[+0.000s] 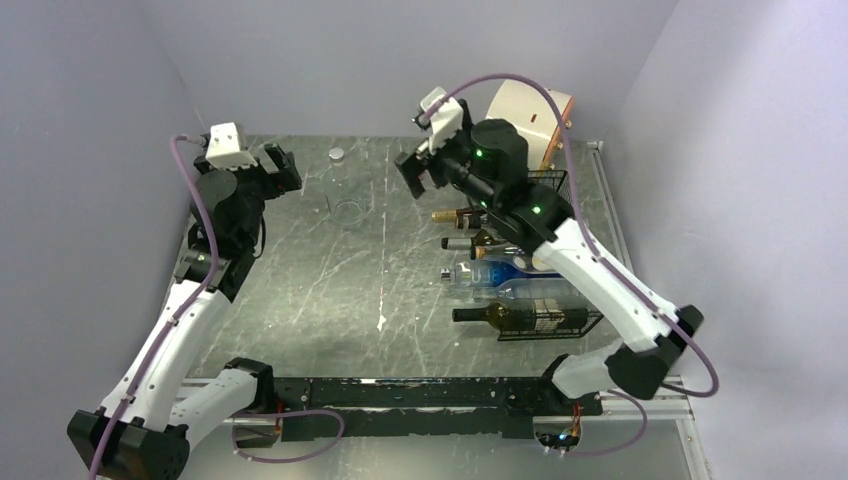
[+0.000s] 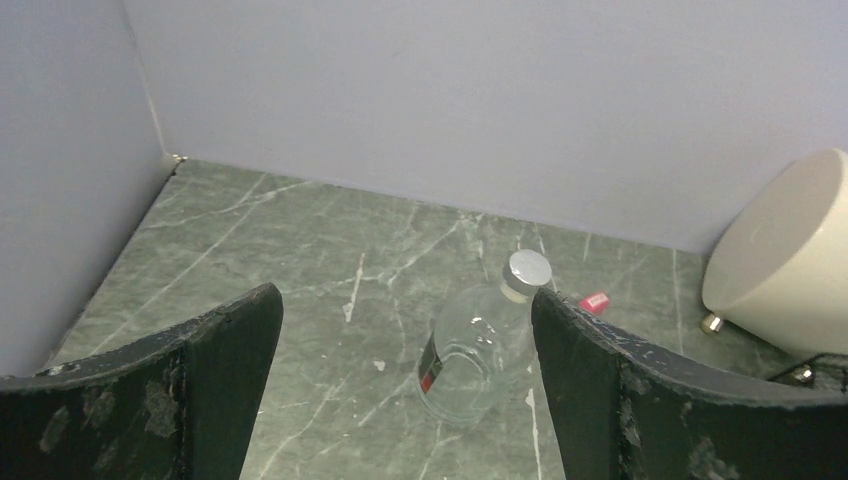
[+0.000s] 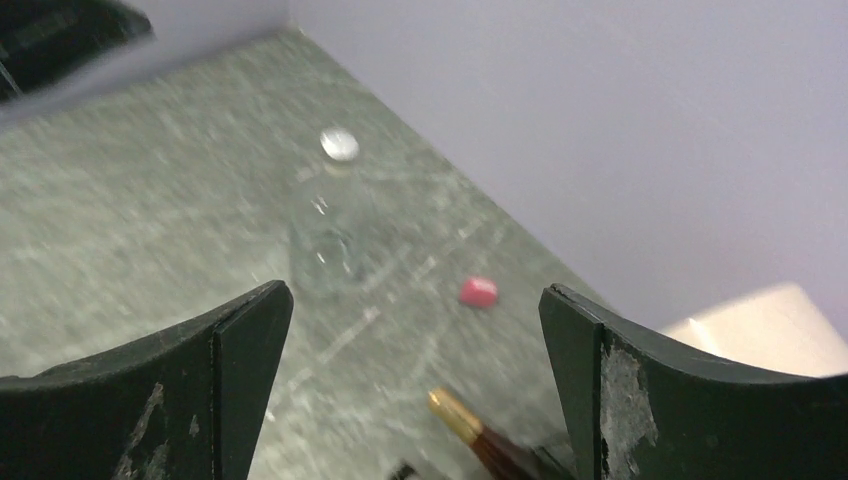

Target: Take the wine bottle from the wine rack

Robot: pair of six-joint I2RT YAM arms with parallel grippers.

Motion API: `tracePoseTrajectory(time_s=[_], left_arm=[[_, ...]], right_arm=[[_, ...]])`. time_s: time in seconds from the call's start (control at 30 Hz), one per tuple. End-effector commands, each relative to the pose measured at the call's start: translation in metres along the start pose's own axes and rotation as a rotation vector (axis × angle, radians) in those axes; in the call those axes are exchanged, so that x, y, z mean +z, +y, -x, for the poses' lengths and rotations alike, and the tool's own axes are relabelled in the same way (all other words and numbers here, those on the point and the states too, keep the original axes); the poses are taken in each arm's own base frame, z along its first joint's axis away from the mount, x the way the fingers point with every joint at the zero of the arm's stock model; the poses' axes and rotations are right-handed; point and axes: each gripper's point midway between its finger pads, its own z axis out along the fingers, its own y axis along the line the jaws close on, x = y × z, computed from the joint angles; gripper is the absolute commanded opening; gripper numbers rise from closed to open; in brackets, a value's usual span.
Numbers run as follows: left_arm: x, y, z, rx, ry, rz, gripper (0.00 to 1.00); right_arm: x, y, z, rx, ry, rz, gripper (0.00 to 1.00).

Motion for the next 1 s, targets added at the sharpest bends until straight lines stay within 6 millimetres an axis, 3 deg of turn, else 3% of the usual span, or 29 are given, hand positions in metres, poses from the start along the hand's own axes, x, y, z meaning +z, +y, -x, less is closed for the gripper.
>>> tracePoseTrajectory(time_s=[0.0, 0.13, 0.23, 0.33, 0.43, 0.6, 0.67, 0.73, 0.83, 0.97], left_arm=[[-0.001, -0.016, 0.017, -0.048, -0.03, -0.095, 0.98], [0.004, -0.013, 0.016, -0.025, -0.04, -0.118, 0.98], [0.018, 0.002, 0.003, -0.015, -0.041, -0.101, 0.98], [0.03, 0.006, -0.005, 0.03, -0.003, -0.091, 0.97], [0.031, -0.002, -0.006, 0.04, 0.007, -0.139, 0.95], [0.011, -0.028, 0.018, 0.007, -0.023, -0.275, 0.93], [-0.011, -0.04, 0.045, -0.014, -0.071, -0.346, 0.93], [-0.03, -0.049, 0.054, -0.014, -0.146, -0.397, 0.93], [-0.045, -0.046, 0.051, -0.074, -0.236, -0.362, 0.93], [-0.043, -0.051, 0.047, -0.026, -0.156, -0.377, 0.93]], right_arm=[[-0.046, -0.018, -0.056, -0.151, 0.253, -0.058, 1.0], [-0.08, -0.019, -0.059, -0.194, 0.294, -0.032, 1.0], [-0.102, -0.018, -0.082, -0.34, 0.404, 0.042, 1.0], [-0.114, -0.014, -0.106, -0.364, 0.541, 0.103, 1.0], [-0.118, -0.012, -0.112, -0.32, 0.59, 0.1, 0.99], [-0.113, 0.005, -0.095, -0.155, 0.589, 0.137, 0.97], [-0.115, 0.017, -0.101, -0.099, 0.599, 0.176, 1.0], [-0.114, 0.022, -0.109, -0.089, 0.587, 0.184, 1.0], [-0.107, 0.014, -0.121, -0.109, 0.582, 0.119, 1.0], [-0.102, 0.019, -0.138, -0.193, 0.608, 0.18, 1.0]])
